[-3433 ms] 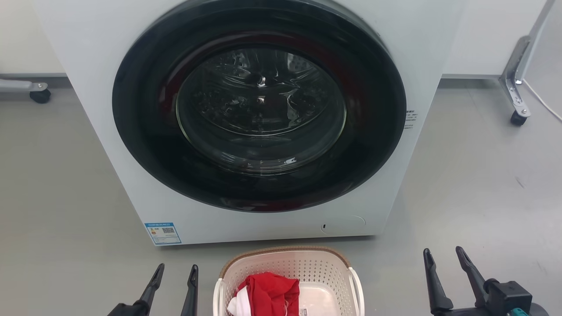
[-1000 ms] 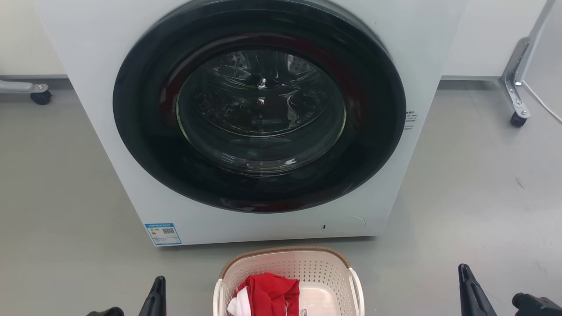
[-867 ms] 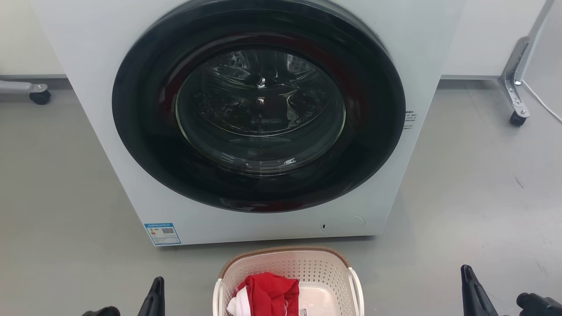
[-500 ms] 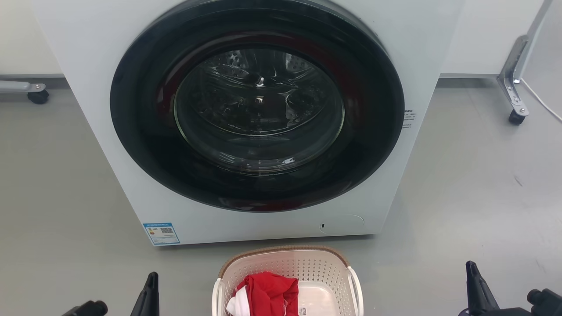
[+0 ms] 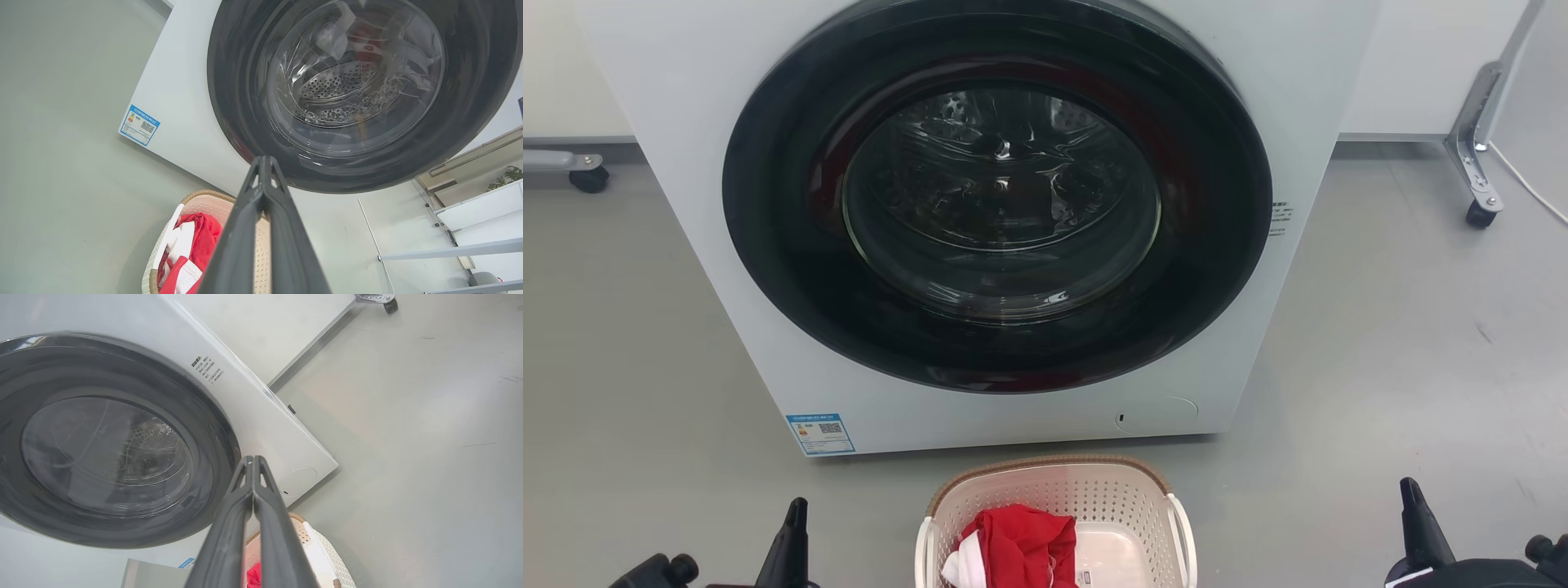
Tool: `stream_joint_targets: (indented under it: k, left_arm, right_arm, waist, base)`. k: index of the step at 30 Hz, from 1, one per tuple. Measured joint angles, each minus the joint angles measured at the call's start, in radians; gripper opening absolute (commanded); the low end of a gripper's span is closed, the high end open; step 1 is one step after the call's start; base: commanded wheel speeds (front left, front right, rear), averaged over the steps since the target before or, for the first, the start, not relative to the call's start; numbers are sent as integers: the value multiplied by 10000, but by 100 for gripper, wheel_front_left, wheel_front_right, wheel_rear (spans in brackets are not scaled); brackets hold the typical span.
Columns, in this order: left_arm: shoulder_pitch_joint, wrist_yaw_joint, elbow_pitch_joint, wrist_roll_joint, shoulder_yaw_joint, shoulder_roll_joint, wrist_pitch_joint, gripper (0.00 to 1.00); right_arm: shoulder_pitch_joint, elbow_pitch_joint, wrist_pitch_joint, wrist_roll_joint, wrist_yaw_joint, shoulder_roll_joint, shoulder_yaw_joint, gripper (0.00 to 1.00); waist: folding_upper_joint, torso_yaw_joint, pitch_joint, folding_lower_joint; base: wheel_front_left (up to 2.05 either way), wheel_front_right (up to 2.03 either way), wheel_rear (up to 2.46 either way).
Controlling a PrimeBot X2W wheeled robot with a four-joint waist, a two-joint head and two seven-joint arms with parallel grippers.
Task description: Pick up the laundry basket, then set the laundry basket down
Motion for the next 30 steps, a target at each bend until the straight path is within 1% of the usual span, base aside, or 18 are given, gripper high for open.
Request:
stream_joint_targets:
  k: [3, 6, 9, 17, 21, 27, 30]
  left_arm:
    - [-116, -15, 109, -424, 130, -58, 109, 0]
    - [-190, -174, 192, -907, 268, -111, 236, 0]
    - [-239, -186, 257, -1258, 360, -161, 314, 0]
    - [-431, -451, 476, -2332, 658, -255, 537, 0]
    - [-575, -535, 537, -2635, 784, -291, 604, 0]
    - [-754, -658, 673, -3457, 988, -376, 800, 0]
    - [-786, -717, 771, -3785, 1112, -449, 876, 0]
  right_arm:
    - [-6, 59, 140, 387, 59, 63, -117, 0]
    - [-160, 142, 261, 924, 174, 148, -278, 0]
    - [-209, 196, 378, 1317, 234, 174, -393, 0]
    - [-403, 324, 685, 2339, 449, 311, -708, 0]
    - [-409, 395, 780, 2763, 527, 349, -836, 0]
    - [-615, 504, 993, 3528, 692, 470, -1057, 0]
    - [-619, 594, 1097, 3939, 713, 502, -1191, 0]
  waist:
    - [0, -10, 9, 0]
    - [0, -23, 21, 0]
    - [0, -33, 30, 0]
    - [0, -60, 54, 0]
    - [0, -70, 63, 0]
    - [0, -90, 81, 0]
    - [0, -100, 90, 0]
  base:
    - [0, 0, 0]
    - [0, 0, 0]
    - [0, 0, 0]
    - [0, 0, 0]
    - [0, 0, 0]
    - [0, 0, 0]
    - [0, 0, 0]
